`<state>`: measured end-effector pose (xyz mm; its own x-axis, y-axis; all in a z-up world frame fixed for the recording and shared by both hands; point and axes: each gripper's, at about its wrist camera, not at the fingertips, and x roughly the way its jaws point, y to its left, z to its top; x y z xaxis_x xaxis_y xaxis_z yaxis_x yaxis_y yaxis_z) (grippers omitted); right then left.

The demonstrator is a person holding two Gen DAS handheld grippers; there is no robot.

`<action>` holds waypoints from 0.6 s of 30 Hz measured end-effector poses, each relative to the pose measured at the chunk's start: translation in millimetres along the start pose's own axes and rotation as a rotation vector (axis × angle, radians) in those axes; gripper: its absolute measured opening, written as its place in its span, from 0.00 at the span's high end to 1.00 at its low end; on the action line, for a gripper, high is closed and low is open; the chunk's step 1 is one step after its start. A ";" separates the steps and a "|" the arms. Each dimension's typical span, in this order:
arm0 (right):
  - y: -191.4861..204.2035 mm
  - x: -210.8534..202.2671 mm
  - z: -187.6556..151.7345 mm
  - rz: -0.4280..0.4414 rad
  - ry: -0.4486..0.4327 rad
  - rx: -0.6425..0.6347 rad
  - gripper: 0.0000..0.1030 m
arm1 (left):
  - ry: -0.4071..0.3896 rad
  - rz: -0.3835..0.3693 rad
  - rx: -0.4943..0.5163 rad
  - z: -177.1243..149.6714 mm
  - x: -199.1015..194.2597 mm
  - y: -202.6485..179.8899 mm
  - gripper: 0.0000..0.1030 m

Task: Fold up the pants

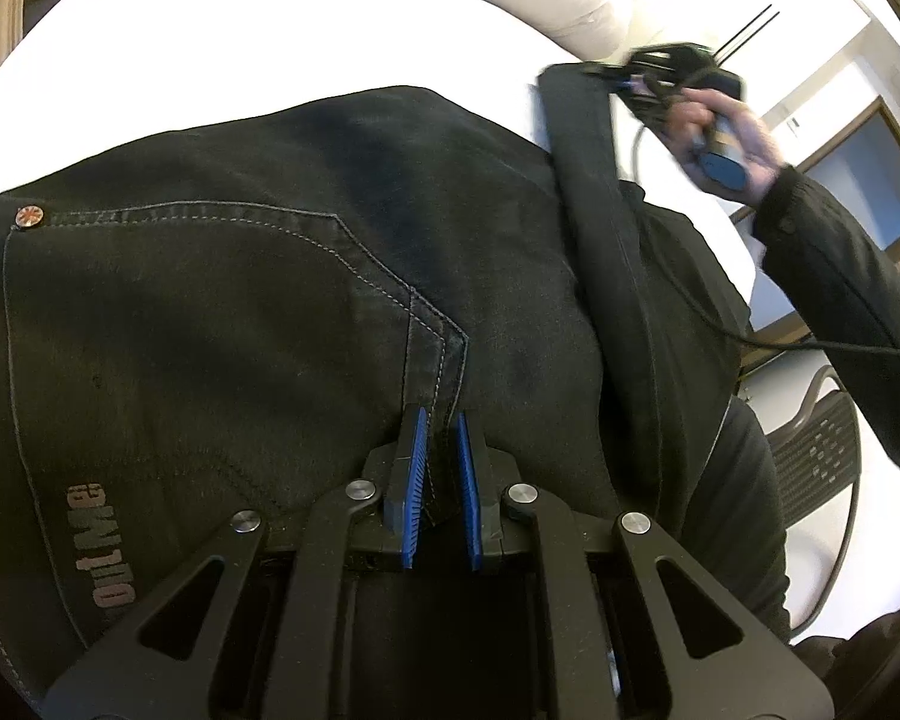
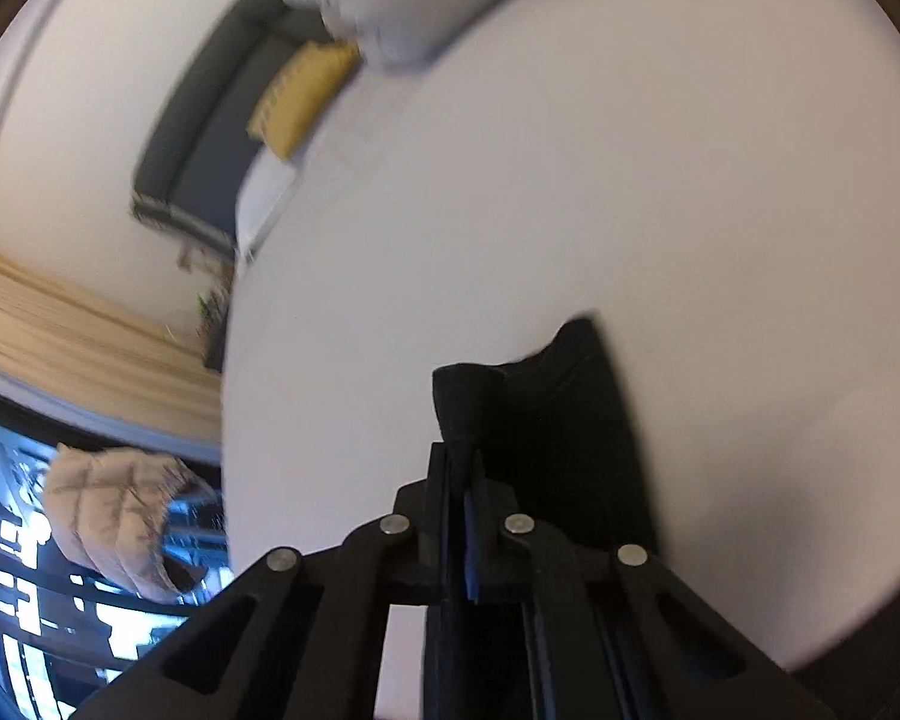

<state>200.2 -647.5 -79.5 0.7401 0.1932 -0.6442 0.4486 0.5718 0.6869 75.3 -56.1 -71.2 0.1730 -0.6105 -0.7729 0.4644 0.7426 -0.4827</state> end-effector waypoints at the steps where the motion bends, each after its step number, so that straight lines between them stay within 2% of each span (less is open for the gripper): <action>1: -6.0 -18.9 0.2 0.007 -0.031 0.012 0.95 | 0.001 0.004 0.004 0.3 1.4 -2.6 0.90; 5: -46.7 -118.7 -7.9 0.041 -0.198 0.097 0.95 | 0.014 0.017 0.014 1.7 4.5 -10.3 0.89; 8: -99.1 -188.2 -38.3 0.040 -0.314 0.212 0.95 | 0.026 0.034 0.028 3.3 7.0 -16.6 0.89; 10: -132.1 -216.0 -60.4 0.022 -0.366 0.286 0.95 | 0.033 0.041 0.031 4.3 8.5 -20.1 0.89; 12: -172.2 -236.3 -91.3 0.003 -0.408 0.399 0.95 | 0.042 0.046 0.032 5.7 10.1 -23.4 0.89; 14: -204.5 -240.6 -115.0 0.006 -0.415 0.495 0.95 | 0.050 0.056 0.036 7.8 11.5 -28.3 0.89; 17: -232.1 -233.5 -139.0 0.018 -0.383 0.583 0.88 | 0.062 0.075 0.045 11.5 13.6 -35.8 0.89; 18: -235.7 -229.6 -143.4 0.047 -0.370 0.605 0.82 | 0.065 0.081 0.046 12.7 14.1 -36.8 0.89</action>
<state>-147.3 -712.3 -141.7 0.8391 -0.1379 -0.5262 0.5320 0.0060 0.8467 71.7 -95.5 -59.1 0.1554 -0.5285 -0.8346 0.4907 0.7745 -0.3992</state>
